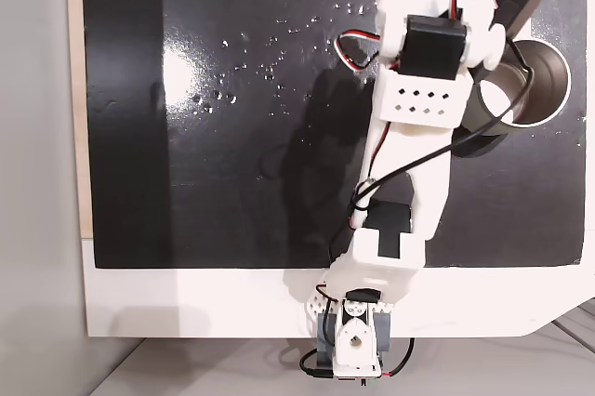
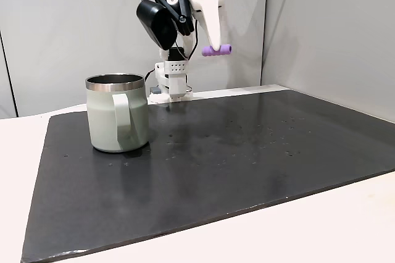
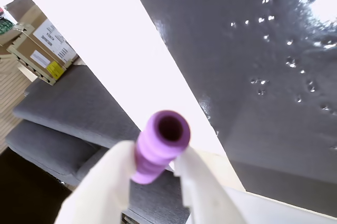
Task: Grasp a pengrip and put it in the cup.
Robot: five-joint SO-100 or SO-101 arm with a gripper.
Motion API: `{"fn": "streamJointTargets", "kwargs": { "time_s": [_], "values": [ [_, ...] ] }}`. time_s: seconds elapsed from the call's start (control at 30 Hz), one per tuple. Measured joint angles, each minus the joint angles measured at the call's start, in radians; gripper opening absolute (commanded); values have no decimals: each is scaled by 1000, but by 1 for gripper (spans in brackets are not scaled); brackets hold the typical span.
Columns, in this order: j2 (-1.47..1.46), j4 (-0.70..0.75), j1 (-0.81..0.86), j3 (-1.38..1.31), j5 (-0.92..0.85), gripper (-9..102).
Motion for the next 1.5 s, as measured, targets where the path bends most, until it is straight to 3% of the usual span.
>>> {"fn": "streamJointTargets", "kwargs": {
  "time_s": [0.3,0.83,1.13,1.5],
  "values": [
    [176,147,104,8,-80,0],
    [413,278,374,376,-216,0],
    [400,284,480,419,-267,0],
    [262,282,486,419,-256,0]
  ]
}}
